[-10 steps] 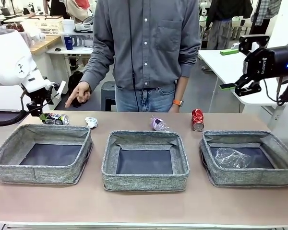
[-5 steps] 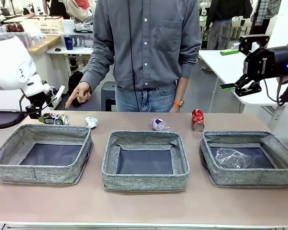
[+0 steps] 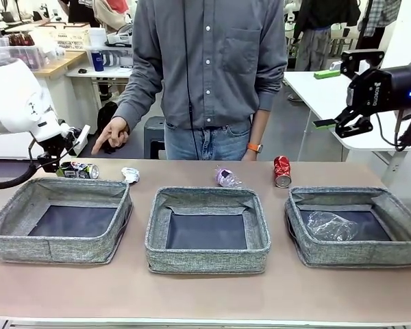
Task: Sort the waste into the appropriate baskets.
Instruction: Pick up the waste item pointed out by the person.
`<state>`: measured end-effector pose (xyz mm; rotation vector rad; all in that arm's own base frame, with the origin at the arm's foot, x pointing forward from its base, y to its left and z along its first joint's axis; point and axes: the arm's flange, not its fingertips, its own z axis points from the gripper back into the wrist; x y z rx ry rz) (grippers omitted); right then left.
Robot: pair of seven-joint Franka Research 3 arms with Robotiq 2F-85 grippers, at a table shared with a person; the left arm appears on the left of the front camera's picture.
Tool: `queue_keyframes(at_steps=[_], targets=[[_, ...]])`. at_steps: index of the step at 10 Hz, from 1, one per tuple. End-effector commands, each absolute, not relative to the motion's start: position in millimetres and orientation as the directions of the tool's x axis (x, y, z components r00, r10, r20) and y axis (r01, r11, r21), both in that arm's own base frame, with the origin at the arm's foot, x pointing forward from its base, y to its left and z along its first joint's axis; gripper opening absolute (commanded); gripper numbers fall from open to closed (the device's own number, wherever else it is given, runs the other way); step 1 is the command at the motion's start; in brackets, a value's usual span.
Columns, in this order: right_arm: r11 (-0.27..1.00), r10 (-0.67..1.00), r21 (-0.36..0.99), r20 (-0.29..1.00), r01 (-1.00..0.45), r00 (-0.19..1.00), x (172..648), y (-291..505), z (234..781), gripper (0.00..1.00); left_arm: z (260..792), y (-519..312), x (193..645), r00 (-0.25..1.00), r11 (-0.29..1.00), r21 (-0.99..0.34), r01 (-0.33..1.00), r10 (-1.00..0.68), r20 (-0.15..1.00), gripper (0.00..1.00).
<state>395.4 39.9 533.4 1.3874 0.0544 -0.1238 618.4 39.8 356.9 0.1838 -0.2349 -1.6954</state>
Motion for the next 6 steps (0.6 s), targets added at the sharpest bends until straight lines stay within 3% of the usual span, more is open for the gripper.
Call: queue_keyframes(at_steps=[1,6], targets=[[0.158,-0.050,0.982,-0.092,0.099,0.995,397,39,536,1.00,360,52,624,-0.174,-0.156,0.268,0.951,-0.984,0.046,1.00],[0.158,-0.050,0.982,-0.092,0.099,0.995,397,39,536,1.00,353,64,633,-0.207,-0.187,0.260,0.947,-0.977,0.052,1.00]])
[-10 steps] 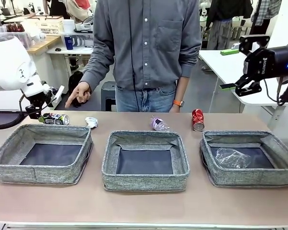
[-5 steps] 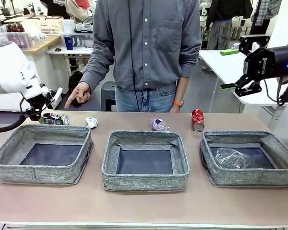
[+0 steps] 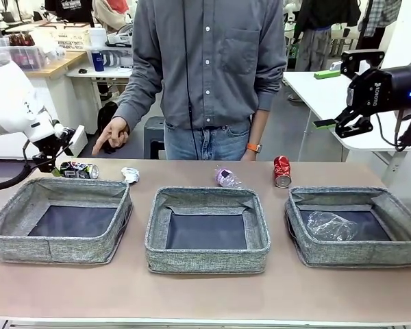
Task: Sort the waste into the appropriate baskets.
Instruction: Pick up the waste item pointed out by the person.
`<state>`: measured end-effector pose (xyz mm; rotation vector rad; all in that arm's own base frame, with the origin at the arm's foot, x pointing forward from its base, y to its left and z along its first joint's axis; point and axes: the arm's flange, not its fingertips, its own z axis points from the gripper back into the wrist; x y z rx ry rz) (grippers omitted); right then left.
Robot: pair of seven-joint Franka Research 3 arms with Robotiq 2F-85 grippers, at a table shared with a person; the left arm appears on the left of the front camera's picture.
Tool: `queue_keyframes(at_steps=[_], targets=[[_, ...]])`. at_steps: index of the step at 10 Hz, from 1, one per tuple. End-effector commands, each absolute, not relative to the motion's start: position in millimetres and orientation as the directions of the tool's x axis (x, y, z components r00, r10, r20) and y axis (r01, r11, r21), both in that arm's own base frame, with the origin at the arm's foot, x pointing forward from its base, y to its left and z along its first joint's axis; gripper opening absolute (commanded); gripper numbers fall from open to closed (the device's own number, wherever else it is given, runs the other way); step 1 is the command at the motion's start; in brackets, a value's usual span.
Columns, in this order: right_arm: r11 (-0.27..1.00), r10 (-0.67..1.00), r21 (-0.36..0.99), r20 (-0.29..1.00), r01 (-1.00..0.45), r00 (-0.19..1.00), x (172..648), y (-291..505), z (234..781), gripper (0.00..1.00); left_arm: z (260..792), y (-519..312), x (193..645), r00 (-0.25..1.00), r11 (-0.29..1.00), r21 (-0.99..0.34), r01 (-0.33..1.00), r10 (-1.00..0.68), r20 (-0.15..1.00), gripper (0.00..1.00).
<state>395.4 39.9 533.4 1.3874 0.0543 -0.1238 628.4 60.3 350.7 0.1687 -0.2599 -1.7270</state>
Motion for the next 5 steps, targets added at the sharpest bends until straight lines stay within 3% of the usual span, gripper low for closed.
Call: queue_keyframes(at_steps=[1,5], targets=[[0.158,-0.050,0.982,-0.092,0.099,0.995,397,39,536,1.00,353,62,634,-0.218,-0.197,0.263,0.944,-0.974,0.054,1.00],[0.158,-0.050,0.982,-0.092,0.099,0.995,397,39,536,1.00,353,63,649,-0.222,-0.186,0.305,0.934,-0.971,0.088,1.00]])
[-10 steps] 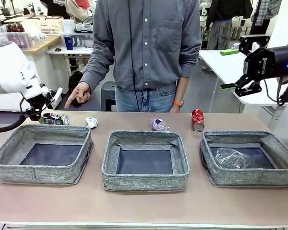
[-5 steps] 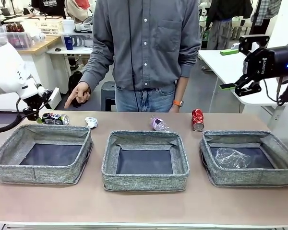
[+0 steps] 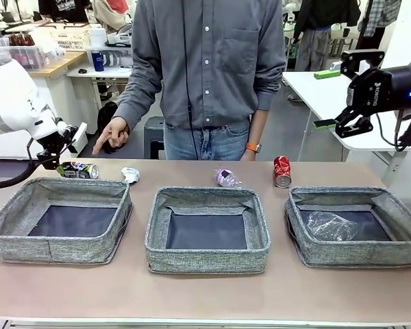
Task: Sort the waste into the appropriate baskets.
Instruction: Pick up the waste item pointed out by the person.
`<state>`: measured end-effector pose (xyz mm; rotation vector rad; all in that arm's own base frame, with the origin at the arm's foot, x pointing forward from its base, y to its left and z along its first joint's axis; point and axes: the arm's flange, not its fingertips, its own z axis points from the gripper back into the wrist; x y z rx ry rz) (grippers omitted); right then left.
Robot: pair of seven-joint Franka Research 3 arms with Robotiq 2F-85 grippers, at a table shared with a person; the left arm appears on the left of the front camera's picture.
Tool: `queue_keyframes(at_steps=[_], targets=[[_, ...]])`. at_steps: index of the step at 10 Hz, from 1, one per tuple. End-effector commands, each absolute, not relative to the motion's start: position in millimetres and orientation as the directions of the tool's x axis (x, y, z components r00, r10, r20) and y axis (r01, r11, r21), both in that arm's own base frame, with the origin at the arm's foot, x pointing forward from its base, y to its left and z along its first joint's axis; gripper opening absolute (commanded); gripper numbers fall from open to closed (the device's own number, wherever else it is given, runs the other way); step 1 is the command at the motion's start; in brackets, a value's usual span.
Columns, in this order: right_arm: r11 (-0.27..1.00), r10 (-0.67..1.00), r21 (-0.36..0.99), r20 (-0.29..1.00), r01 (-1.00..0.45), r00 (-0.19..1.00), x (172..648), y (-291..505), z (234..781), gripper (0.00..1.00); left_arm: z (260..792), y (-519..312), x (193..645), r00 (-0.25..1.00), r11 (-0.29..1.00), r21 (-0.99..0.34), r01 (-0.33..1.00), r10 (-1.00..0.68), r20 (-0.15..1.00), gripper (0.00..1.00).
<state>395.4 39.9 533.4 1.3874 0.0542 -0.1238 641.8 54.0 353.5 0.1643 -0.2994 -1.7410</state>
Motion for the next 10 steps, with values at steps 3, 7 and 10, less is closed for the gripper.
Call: queue_keyframes(at_steps=[3,7,10], targets=[[0.158,-0.050,0.982,-0.092,0.099,0.995,397,39,536,1.00,355,65,658,-0.211,-0.169,0.320,0.932,-0.972,0.103,1.00],[0.158,-0.050,0.982,-0.092,0.099,0.995,397,39,536,1.00,347,59,667,-0.227,-0.145,0.362,0.921,-0.954,0.194,1.00],[0.158,-0.050,0.982,-0.092,0.099,0.995,397,39,536,1.00,348,47,671,-0.250,-0.153,0.388,0.909,-0.944,0.213,1.00]])
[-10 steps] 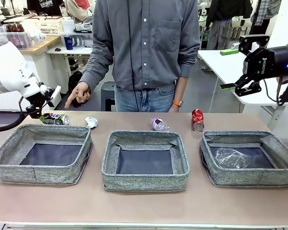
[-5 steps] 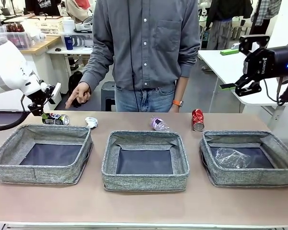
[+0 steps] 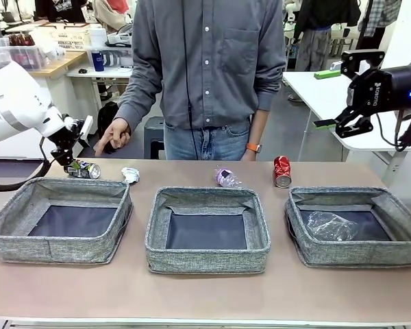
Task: Sort the waste into the appropriate baskets.
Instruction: Pick up the waste item pointed out by the person.
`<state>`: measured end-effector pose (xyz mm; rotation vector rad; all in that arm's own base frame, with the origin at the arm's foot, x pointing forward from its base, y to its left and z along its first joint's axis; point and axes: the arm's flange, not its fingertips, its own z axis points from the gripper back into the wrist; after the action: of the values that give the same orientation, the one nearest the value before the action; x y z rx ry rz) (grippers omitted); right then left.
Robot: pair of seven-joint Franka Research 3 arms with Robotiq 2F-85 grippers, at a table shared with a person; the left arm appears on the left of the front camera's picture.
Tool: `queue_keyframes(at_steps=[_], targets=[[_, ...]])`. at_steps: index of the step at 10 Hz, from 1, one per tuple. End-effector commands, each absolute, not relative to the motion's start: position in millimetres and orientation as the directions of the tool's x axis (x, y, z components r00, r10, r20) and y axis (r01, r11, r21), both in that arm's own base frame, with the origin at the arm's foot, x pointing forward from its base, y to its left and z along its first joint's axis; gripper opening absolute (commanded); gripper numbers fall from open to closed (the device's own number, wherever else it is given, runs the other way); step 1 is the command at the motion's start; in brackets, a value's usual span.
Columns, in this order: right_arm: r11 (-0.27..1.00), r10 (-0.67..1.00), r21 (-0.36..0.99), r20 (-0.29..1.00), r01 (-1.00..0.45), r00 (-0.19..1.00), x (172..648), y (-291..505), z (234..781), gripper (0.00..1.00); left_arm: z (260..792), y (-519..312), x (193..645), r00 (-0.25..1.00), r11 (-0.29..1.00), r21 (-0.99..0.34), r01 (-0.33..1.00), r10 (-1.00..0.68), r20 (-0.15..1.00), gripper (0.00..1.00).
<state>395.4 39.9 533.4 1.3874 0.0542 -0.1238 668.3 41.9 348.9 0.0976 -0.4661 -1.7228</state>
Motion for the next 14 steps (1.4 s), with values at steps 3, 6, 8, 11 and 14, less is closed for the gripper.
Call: queue_keyframes(at_steps=[3,6,8,11,14], targets=[[0.158,-0.050,0.982,-0.092,0.099,0.995,397,39,536,1.00,341,40,672,-0.300,-0.212,0.325,0.922,-0.920,0.251,1.00],[0.158,-0.050,0.982,-0.092,0.099,0.995,397,39,536,1.00,341,40,671,-0.358,-0.263,0.309,0.914,-0.882,0.308,1.00],[0.158,-0.050,0.982,-0.092,0.099,0.995,397,39,536,1.00,339,41,670,-0.371,-0.290,0.289,0.912,-0.885,0.281,1.00],[0.158,-0.050,0.982,-0.092,0.099,0.995,397,39,536,1.00,336,38,669,-0.357,-0.305,0.213,0.928,-0.891,0.281,1.00],[0.158,-0.050,0.982,-0.092,0.099,0.995,397,39,536,1.00,335,30,668,-0.323,-0.276,0.200,0.940,-0.909,0.265,1.00]])
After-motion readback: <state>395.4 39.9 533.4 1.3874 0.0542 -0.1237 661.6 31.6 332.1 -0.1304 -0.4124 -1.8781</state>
